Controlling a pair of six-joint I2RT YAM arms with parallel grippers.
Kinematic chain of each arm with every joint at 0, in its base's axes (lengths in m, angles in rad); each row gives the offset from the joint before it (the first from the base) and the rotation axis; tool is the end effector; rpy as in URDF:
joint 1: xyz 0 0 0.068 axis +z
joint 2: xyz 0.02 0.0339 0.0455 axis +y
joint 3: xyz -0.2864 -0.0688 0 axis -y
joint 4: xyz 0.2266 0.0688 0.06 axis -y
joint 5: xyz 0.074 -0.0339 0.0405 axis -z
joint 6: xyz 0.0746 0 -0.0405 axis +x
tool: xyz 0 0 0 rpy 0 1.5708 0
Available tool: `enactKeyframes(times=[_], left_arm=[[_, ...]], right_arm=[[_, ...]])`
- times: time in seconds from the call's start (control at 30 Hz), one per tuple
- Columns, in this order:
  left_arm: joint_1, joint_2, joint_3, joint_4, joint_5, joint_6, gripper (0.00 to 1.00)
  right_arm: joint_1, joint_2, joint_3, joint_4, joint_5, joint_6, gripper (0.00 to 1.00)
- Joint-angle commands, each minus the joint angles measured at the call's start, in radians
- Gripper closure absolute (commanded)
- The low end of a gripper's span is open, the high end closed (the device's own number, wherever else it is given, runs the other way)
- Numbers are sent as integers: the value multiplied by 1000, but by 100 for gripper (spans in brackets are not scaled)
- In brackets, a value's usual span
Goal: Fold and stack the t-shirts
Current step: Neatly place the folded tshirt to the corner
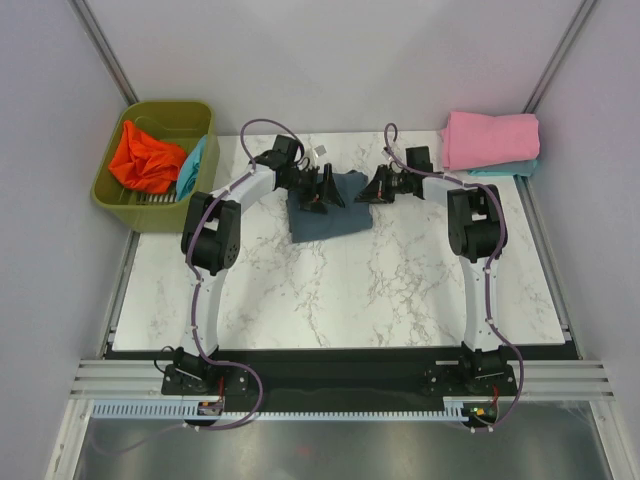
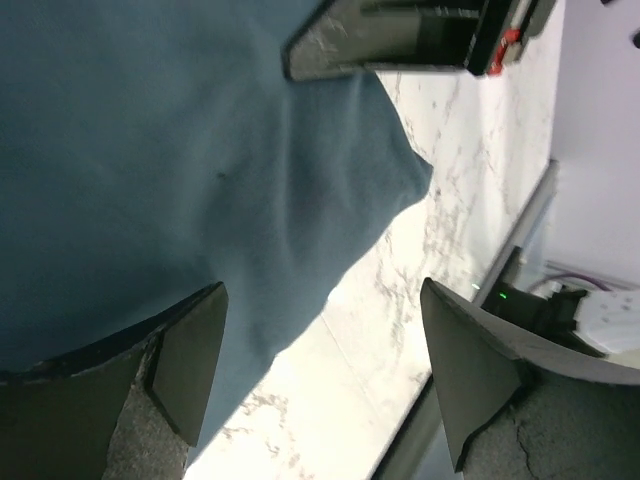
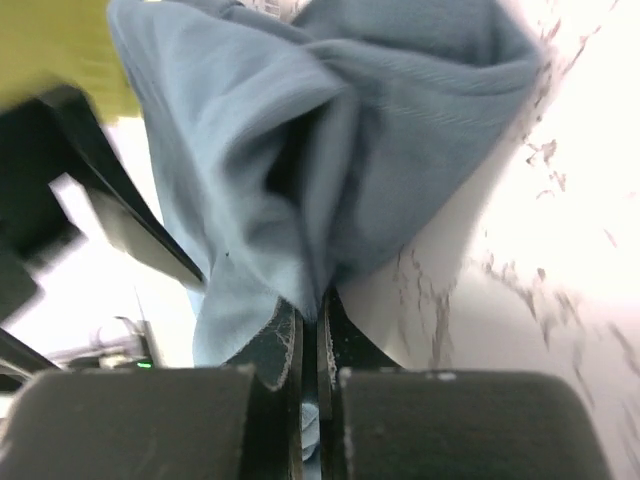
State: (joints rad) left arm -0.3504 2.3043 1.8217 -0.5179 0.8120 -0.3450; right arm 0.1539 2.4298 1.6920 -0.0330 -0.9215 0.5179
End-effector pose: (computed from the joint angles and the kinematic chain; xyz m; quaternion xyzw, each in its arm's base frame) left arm 0.4585 -0.2252 0.1687 0.1135 0.8813 -0.4444 0.1138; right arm 0.5150 0.1400 0.1096 -0.0210 0.8427 0.5016 0.1943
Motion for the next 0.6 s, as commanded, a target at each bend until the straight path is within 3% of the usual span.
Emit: enactKeyframes(times=[0.0,0.33,0.57], left_arm=[[4,-60,114,-20,-108,133,14],[47,-137,97,-65,-168,204,14],[39,-169,47,-62,-160,213,14]], right_arm=[[-36,-127,78,-240,87,-281,100],[-129,-259,188,-476,233,-576,100],[-214,-288,284,-508,303,-642,100]])
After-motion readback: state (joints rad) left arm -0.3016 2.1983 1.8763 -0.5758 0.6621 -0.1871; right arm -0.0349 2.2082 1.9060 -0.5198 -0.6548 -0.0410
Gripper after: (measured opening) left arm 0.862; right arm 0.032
